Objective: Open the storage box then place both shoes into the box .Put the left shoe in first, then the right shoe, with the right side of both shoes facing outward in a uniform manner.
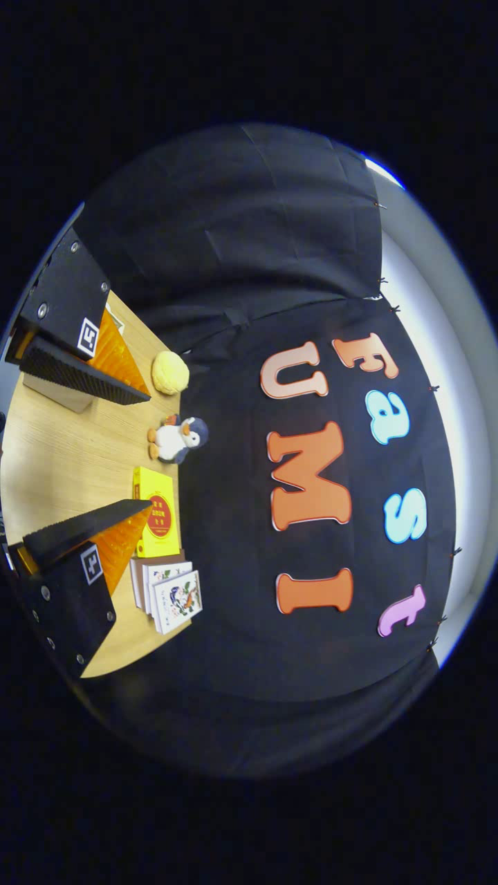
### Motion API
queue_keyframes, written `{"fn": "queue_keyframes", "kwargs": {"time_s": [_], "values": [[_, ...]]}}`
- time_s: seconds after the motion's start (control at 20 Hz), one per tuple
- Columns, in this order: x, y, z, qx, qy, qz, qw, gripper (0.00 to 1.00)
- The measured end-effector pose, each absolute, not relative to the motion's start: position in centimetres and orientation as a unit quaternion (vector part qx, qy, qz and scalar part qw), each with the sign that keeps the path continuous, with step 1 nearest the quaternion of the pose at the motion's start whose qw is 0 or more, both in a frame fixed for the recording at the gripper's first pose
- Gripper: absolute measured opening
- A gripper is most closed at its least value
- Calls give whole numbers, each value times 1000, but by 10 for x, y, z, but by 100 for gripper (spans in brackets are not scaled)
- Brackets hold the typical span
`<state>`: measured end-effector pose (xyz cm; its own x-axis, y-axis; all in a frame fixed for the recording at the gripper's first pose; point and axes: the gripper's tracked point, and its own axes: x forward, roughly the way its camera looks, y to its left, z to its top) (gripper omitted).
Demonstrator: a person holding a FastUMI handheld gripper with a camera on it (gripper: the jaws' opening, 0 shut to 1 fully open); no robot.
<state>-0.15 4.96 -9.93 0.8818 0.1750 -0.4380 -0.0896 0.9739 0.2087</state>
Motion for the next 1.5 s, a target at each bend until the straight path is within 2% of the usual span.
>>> {"fn": "queue_keyframes", "kwargs": {"time_s": [0.2, 0.5, 1.15, 1.5], "values": [[-1, 19, -67, 88, 170, 55, 980, 92], [-5, -16, -27, 17, 76, 25, 997, 95], [-6, -16, -22, 14, 46, 29, 998, 96], [-13, -27, -14, 11, 18, 9, 1000, 96]]}}
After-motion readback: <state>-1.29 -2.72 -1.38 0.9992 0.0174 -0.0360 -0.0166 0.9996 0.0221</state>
